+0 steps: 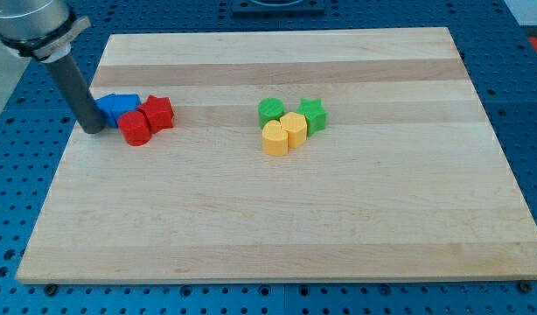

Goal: Separate the blue triangle and the blue cube

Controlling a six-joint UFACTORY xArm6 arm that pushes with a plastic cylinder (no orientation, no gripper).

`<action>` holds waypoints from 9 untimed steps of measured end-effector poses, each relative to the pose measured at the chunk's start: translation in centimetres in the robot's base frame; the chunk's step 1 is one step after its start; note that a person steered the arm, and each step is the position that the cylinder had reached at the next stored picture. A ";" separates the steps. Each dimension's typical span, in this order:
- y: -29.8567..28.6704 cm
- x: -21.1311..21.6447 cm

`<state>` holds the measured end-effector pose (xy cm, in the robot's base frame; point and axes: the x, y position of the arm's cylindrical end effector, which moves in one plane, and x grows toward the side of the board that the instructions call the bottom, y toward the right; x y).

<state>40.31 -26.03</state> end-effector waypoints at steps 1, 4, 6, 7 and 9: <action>1.8 -0.7; -0.7 -4.5; -2.0 -5.7; -0.7 -6.3; 1.8 -7.0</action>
<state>33.32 -24.22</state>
